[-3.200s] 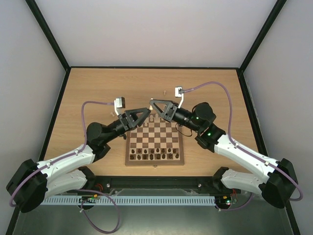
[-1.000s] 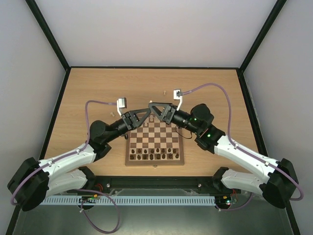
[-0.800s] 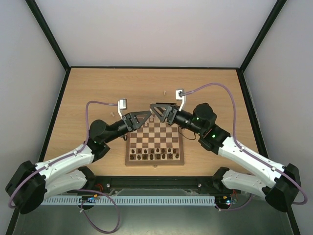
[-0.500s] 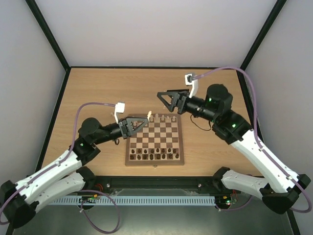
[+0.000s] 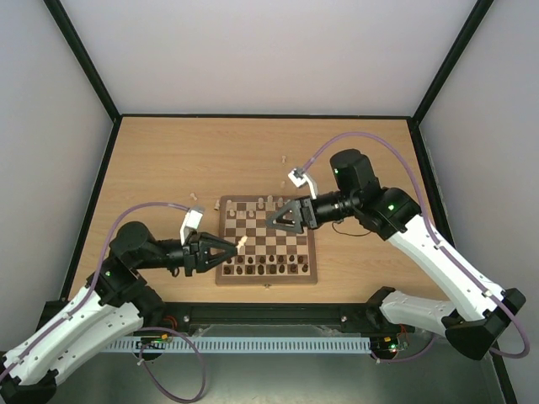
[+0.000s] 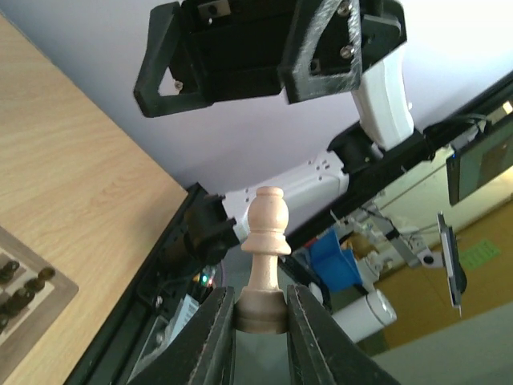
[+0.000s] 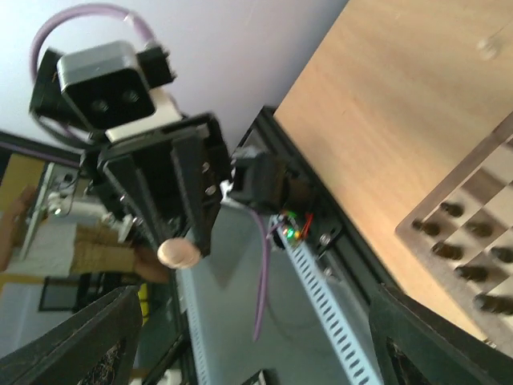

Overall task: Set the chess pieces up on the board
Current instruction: Place the chess piece on the chessboard.

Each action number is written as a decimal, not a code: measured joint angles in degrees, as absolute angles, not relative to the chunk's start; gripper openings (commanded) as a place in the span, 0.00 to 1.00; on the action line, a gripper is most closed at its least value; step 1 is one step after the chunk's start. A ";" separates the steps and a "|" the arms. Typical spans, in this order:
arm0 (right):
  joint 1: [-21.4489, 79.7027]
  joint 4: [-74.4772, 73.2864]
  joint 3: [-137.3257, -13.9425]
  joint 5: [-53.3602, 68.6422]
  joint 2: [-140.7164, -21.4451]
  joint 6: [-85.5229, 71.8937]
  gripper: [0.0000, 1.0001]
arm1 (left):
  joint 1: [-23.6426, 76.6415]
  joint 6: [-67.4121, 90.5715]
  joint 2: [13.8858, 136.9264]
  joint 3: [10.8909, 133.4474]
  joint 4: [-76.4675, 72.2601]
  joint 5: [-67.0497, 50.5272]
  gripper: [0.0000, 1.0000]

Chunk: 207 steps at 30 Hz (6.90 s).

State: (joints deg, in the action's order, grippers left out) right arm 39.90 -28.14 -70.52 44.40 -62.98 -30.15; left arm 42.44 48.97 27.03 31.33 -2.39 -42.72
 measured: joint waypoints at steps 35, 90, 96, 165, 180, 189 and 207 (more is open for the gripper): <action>50.65 -31.46 -68.71 53.82 -73.25 -26.52 0.37 | 43.22 41.80 31.42 29.19 6.35 -50.17 0.21; 52.58 -44.27 -85.82 13.82 -91.00 -19.64 0.07 | 42.06 35.97 33.23 42.78 30.79 -15.22 0.82; 49.06 -49.43 -100.66 -1.23 -106.24 -18.85 0.06 | 41.71 36.23 35.70 42.81 33.26 -7.57 0.83; 46.52 -52.36 -117.86 -4.38 -132.44 -15.51 0.12 | 41.65 36.88 36.14 41.65 32.47 -5.56 0.85; 47.03 -52.34 -117.43 -4.45 -132.16 -15.38 0.19 | 41.56 36.88 36.80 41.63 32.40 -5.76 0.85; 47.11 -52.38 -117.12 -5.04 -132.09 -15.38 0.22 | 41.54 36.88 36.80 41.60 32.01 -5.85 0.85; 47.18 -52.34 -116.71 -5.87 -129.80 -15.40 0.26 | 41.56 36.91 36.82 41.60 31.62 -6.02 0.84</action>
State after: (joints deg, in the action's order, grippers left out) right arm 47.18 -52.34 -116.71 -5.87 -129.80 -15.40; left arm 41.56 36.91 36.82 41.60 31.62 -6.02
